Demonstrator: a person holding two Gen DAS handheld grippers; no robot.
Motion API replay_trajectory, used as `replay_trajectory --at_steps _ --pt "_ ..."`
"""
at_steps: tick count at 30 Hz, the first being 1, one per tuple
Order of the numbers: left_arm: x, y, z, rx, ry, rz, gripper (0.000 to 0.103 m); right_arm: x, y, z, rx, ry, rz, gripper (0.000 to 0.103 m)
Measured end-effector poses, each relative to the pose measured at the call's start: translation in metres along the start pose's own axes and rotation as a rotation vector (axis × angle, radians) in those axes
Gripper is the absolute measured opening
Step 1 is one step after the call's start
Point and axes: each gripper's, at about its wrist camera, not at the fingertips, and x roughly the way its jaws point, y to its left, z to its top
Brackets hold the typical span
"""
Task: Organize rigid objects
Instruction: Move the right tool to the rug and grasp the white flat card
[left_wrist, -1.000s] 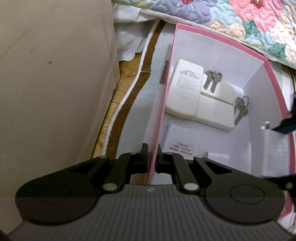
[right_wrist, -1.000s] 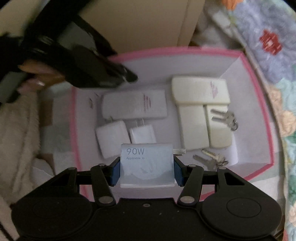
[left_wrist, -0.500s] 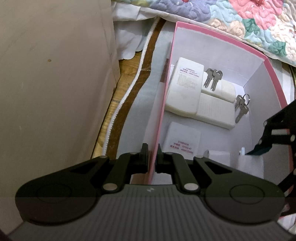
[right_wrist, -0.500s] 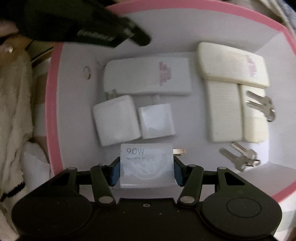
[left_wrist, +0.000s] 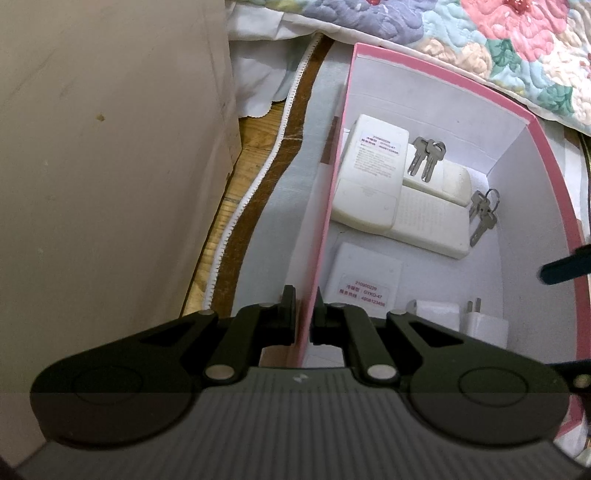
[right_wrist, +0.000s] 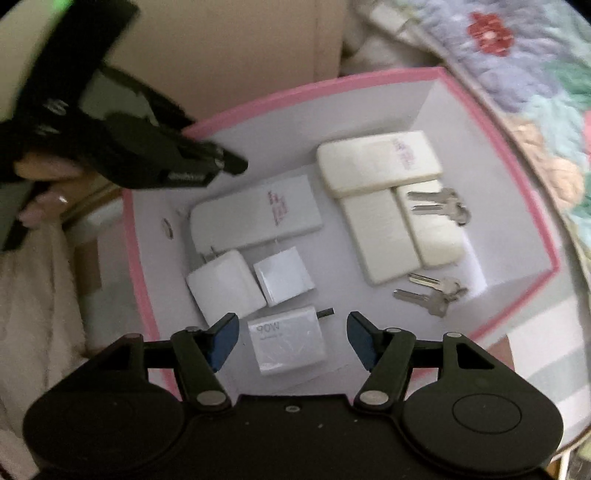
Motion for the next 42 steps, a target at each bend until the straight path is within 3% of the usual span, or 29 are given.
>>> replay_trajectory --at_steps 5,20,32,36,42 --pt "-0.001 -0.003 0.001 0.008 0.002 0.008 0.007 -0.030 0.000 -0.011 0.092 -0.100 -0.010 0.070" --pt "0.003 -0.006 0.001 0.023 0.012 0.019 0.006 -0.072 0.010 -0.077 0.323 -0.206 -0.117 0.071" --pt "-0.001 -0.008 0.001 0.037 0.008 0.031 0.006 -0.059 -0.026 -0.138 0.524 -0.202 -0.234 0.071" --pt "-0.001 -0.009 0.001 0.036 0.008 0.032 0.006 -0.050 -0.037 -0.161 0.566 -0.253 -0.261 0.071" --pt "-0.001 -0.008 0.001 0.038 0.007 0.035 0.006 -0.033 -0.066 -0.211 0.652 -0.398 -0.445 0.073"
